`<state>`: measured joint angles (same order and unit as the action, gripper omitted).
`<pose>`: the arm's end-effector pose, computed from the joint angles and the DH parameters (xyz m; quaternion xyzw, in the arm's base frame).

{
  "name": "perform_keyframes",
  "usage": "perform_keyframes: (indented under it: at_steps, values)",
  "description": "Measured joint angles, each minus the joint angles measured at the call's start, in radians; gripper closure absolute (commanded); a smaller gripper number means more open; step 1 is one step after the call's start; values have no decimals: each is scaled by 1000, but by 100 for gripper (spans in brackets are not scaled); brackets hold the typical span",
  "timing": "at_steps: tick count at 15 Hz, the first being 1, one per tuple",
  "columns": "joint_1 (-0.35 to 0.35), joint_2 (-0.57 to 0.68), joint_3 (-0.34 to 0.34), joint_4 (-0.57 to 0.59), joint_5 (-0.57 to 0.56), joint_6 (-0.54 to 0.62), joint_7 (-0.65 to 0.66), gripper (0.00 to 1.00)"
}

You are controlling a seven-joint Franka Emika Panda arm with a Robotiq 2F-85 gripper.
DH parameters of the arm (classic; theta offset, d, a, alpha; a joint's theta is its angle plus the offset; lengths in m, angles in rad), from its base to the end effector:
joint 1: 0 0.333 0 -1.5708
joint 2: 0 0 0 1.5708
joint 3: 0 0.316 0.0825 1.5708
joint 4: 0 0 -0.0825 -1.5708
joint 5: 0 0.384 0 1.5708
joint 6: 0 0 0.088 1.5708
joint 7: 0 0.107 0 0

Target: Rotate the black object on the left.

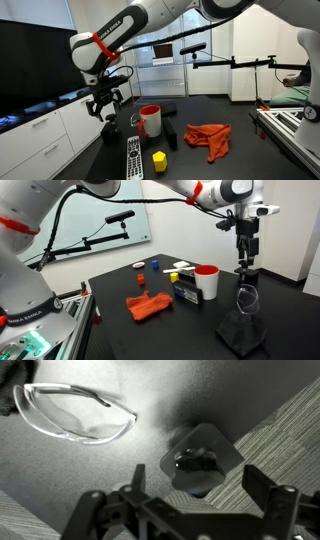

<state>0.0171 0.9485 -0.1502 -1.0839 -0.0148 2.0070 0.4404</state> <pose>0.7684 -0.0658 0.2487 0.9659 -0.2498 0.0024 0.0683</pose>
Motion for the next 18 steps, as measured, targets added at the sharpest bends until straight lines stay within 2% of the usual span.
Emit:
perform_keyframes:
  at_steps: [6, 7, 8, 10, 17, 18]
  values:
    - [0, 52, 1, 55, 0, 0, 0, 0]
    - [0, 59, 1, 64, 0, 0, 0, 5]
    - [0, 65, 1, 72, 0, 0, 0, 27]
    - [0, 74, 1, 88, 0, -1, 0, 32]
    - [-10, 88, -3, 120, 0, -6, 0, 85]
    - [-12, 89, -2, 125, 0, -5, 0, 85]
